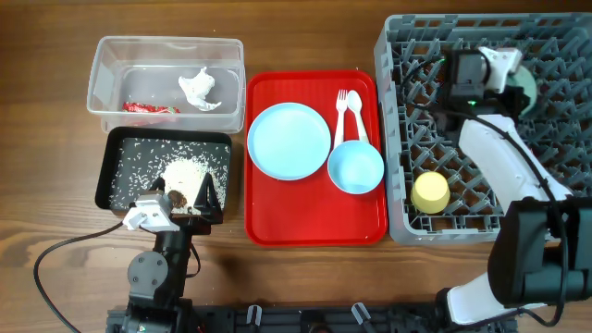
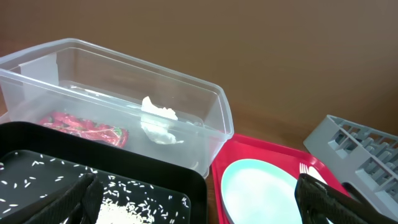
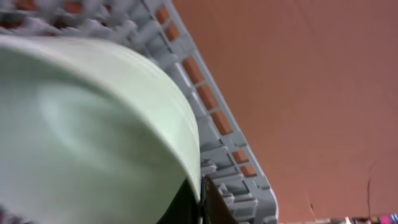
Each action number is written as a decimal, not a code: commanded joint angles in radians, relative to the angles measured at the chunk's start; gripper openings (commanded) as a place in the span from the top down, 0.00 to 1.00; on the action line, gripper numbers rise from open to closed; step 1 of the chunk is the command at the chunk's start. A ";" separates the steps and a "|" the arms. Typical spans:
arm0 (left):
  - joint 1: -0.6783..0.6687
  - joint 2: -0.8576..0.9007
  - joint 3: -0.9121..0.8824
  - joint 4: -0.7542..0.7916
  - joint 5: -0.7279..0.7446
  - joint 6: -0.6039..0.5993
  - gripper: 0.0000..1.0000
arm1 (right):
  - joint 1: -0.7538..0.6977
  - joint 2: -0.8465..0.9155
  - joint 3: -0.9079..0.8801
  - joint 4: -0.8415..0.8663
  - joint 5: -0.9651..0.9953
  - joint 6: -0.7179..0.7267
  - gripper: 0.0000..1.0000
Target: Sort waste into correct bins and load items into the dishwasher rack
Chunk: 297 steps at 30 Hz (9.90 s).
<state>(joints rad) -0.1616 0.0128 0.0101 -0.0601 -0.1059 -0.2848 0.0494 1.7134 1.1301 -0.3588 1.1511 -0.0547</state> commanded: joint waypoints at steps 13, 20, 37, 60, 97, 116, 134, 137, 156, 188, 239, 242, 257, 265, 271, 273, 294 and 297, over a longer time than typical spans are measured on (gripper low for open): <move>0.006 -0.006 -0.005 -0.001 0.008 0.016 0.00 | 0.091 0.039 0.002 -0.320 -0.064 0.176 0.96; 0.006 -0.006 -0.005 0.000 0.008 0.016 0.00 | 0.091 -0.116 0.039 -0.382 -0.421 0.230 0.59; 0.006 -0.006 -0.005 0.000 0.008 0.016 0.00 | 0.426 -0.306 0.000 -0.605 -1.320 0.250 0.51; 0.006 -0.006 -0.005 -0.001 0.008 0.016 0.00 | 0.394 0.013 -0.013 -0.202 -1.098 -0.548 0.58; 0.006 -0.006 -0.005 0.000 0.008 0.016 0.00 | 0.396 -0.466 0.044 -0.328 -0.953 0.048 0.96; 0.006 -0.006 -0.005 0.000 0.008 0.016 0.00 | -0.206 -0.328 0.042 -0.202 -0.066 0.243 0.96; 0.006 -0.006 -0.005 0.000 0.008 0.016 0.00 | -0.243 -0.039 0.041 0.142 -0.100 -0.435 0.96; 0.006 -0.006 -0.005 -0.001 0.008 0.016 0.00 | -0.235 -0.037 0.041 0.133 -0.166 -0.444 0.96; 0.006 -0.006 -0.005 0.000 0.008 0.016 0.00 | -0.236 -0.031 0.040 0.248 -0.019 -0.615 0.96; 0.006 -0.006 -0.005 0.000 0.008 0.016 0.00 | 0.145 -0.043 0.042 0.348 -0.176 -0.673 0.64; 0.006 -0.006 -0.005 -0.001 0.008 0.016 0.00 | -0.187 -0.253 0.179 -0.618 -1.185 0.420 0.96; 0.006 -0.006 -0.005 -0.001 0.008 0.016 0.00 | -0.174 -0.340 0.179 -0.576 -1.350 0.306 0.95; 0.006 -0.006 -0.005 0.000 0.008 0.016 0.00 | 0.403 0.007 0.122 -0.375 -1.299 0.511 0.44; 0.006 -0.006 -0.005 -0.001 0.008 0.016 0.00 | 0.403 0.293 0.121 -0.226 -1.414 0.790 0.92; 0.006 -0.006 -0.005 0.000 0.008 0.016 0.00 | 0.412 0.293 0.119 -0.230 -1.406 0.869 0.96; 0.006 -0.006 -0.005 0.000 0.008 0.016 0.00 | 0.410 0.286 0.119 -0.238 -1.405 0.861 0.96; 0.006 -0.006 -0.005 0.000 0.008 0.016 0.00 | 0.214 -0.363 0.119 -0.256 -0.227 0.278 0.96; 0.006 -0.006 -0.005 -0.001 0.008 0.016 0.00 | 0.117 -0.321 0.119 -0.115 -0.227 0.120 0.96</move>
<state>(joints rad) -0.1616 0.0139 0.0101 -0.0601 -0.1059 -0.2848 0.2302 1.3506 1.2449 -0.5667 0.8482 0.2298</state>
